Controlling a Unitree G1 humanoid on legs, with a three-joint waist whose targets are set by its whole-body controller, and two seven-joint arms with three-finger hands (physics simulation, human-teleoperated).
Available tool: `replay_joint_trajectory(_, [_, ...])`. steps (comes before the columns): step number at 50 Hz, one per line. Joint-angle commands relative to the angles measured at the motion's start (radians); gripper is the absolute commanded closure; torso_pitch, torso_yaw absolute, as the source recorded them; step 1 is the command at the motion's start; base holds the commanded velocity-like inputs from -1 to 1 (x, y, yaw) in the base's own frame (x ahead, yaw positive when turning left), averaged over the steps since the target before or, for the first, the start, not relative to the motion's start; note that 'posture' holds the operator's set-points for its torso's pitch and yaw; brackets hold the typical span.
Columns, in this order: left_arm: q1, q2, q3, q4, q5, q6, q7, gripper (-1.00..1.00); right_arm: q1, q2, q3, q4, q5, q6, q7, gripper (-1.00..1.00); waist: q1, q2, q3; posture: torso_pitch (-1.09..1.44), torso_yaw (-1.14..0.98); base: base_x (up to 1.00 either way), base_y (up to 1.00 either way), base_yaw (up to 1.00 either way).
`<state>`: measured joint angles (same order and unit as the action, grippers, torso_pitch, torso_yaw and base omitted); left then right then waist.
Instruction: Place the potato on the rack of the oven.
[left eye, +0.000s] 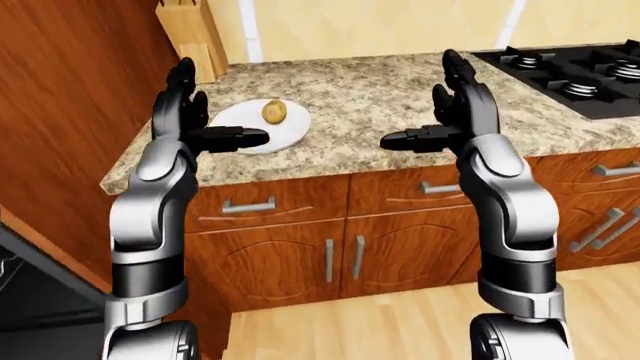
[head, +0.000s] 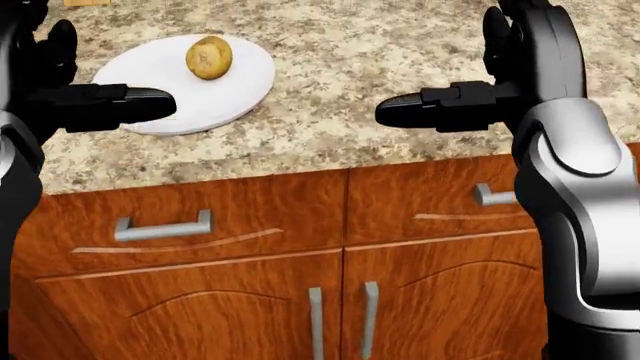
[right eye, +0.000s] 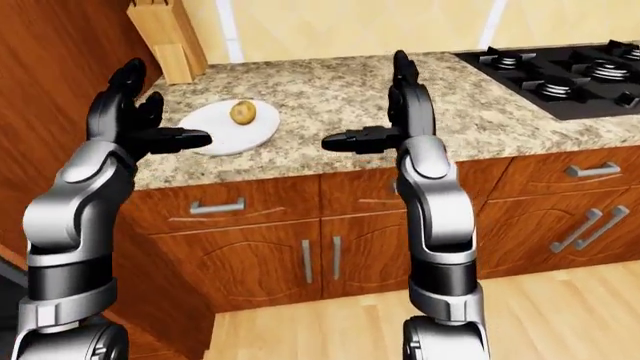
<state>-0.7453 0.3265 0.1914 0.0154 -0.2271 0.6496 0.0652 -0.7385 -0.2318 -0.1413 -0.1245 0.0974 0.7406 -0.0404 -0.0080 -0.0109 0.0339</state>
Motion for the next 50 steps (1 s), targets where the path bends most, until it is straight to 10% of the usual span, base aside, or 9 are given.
replay_joint_trajectory(1, [-0.033, 0.019, 0.021, -0.043, 0.006, -0.030, 0.008, -1.00, -0.036, -0.003, 0.002, -0.044, 0.004, -0.033, 0.003, -1.00, 0.004, 0.000, -0.019, 0.00, 0.00, 0.20, 0.18, 0.00])
replay_joint_trajectory(6, [-0.031, 0.019, 0.022, -0.040, 0.005, -0.035, 0.007, -1.00, -0.036, -0.002, 0.004, -0.042, 0.003, -0.033, 0.004, -1.00, -0.002, 0.117, -0.070, 0.00, 0.00, 0.20, 0.21, 0.00])
replay_joint_trajectory(8, [-0.031, 0.020, 0.022, -0.042, 0.005, -0.032, 0.007, -1.00, -0.037, -0.002, 0.003, -0.047, 0.003, -0.029, 0.003, -1.00, 0.001, 0.098, -0.018, 0.00, 0.00, 0.20, 0.21, 0.00])
replay_joint_trajectory(20, [-0.033, 0.018, 0.021, -0.049, 0.005, -0.025, 0.008, -1.00, -0.035, -0.002, 0.004, -0.047, -0.004, -0.032, 0.007, -1.00, 0.020, -0.067, -0.042, 0.00, 0.00, 0.17, 0.21, 0.00])
replay_joint_trajectory(21, [-0.033, 0.019, 0.021, -0.052, 0.004, -0.022, 0.008, -1.00, -0.036, -0.003, 0.004, -0.050, -0.004, -0.029, 0.007, -1.00, 0.013, -0.020, -0.033, 0.00, 0.00, 0.05, 0.14, 0.00])
replay_joint_trajectory(29, [-0.034, 0.018, 0.021, -0.037, 0.005, -0.035, 0.006, -1.00, -0.038, 0.002, 0.009, -0.045, -0.010, -0.032, 0.008, -1.00, 0.008, 0.022, -0.028, 0.00, 0.00, 0.04, 0.12, 0.00])
replay_joint_trajectory(32, [-0.033, 0.019, 0.022, -0.028, 0.005, -0.044, 0.003, -1.00, -0.039, 0.002, 0.008, -0.050, -0.010, -0.027, 0.008, -1.00, 0.003, 0.113, -0.046, 0.00, 0.00, 0.04, 0.12, 0.00])
replay_joint_trajectory(41, [-0.031, 0.017, 0.021, -0.031, 0.001, -0.045, 0.006, -1.00, -0.036, 0.003, 0.009, -0.055, -0.012, -0.025, 0.012, -1.00, 0.017, -0.018, -0.010, 0.00, 0.00, 0.00, 0.00, 0.00])
replay_joint_trajectory(50, [-0.034, 0.020, 0.022, -0.042, -0.002, -0.034, 0.008, -1.00, -0.038, 0.003, 0.007, -0.055, -0.010, -0.030, 0.014, -1.00, 0.015, 0.010, -0.033, 0.00, 0.00, 0.00, 0.00, 0.00])
